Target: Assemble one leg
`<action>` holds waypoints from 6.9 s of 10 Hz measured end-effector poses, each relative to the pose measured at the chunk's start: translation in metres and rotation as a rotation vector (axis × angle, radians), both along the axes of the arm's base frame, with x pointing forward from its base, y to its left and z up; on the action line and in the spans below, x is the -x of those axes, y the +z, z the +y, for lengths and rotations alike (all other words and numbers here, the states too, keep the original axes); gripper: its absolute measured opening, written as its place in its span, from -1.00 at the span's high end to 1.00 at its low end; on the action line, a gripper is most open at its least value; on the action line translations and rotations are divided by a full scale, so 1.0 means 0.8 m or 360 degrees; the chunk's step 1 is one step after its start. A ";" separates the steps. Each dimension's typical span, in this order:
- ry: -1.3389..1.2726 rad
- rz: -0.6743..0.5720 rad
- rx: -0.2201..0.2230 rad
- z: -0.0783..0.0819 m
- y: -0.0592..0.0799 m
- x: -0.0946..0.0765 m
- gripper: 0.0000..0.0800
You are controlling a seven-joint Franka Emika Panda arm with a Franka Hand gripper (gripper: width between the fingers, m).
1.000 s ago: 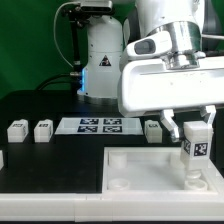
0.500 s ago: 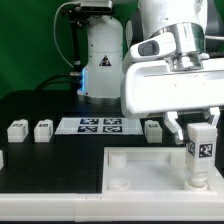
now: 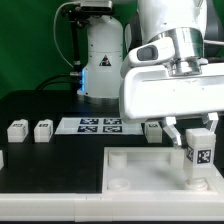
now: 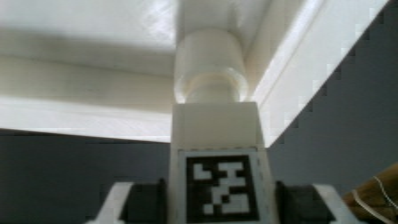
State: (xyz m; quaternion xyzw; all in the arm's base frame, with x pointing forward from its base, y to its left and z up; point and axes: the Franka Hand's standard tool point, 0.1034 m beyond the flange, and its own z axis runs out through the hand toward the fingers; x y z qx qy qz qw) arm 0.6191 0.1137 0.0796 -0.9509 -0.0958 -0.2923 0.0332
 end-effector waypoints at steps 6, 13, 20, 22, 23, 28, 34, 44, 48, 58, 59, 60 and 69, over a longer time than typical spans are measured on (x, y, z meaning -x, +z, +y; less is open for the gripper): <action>-0.0022 0.0075 -0.0001 0.002 -0.006 0.000 0.26; -0.0029 0.0074 -0.0001 0.002 -0.007 0.000 -0.61; -0.0019 0.0162 0.0008 0.003 0.013 -0.008 -0.62; -0.0009 0.0254 0.0012 0.008 0.024 -0.022 -0.62; -0.0005 0.0360 0.0024 0.006 0.020 -0.020 -0.62; 0.0017 0.1027 0.0086 -0.003 0.008 -0.018 -0.62; -0.0228 0.1059 0.0018 -0.002 0.002 -0.015 0.27; -0.2231 0.1197 -0.0864 0.000 0.001 -0.022 0.27; -0.2387 0.1184 -0.0898 0.002 -0.001 -0.023 0.06; -0.0343 0.0881 -0.0152 -0.002 -0.006 -0.032 -0.62; -0.0316 0.0879 -0.0148 -0.005 -0.007 -0.033 -0.62; -0.0377 0.0886 -0.0166 -0.004 -0.007 -0.033 -0.62; -0.2157 0.1038 -0.0814 -0.012 -0.011 -0.029 0.26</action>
Offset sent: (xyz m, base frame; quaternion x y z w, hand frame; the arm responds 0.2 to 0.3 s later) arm 0.0026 -0.0009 -0.0076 -0.0153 -0.0809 -0.0094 0.9966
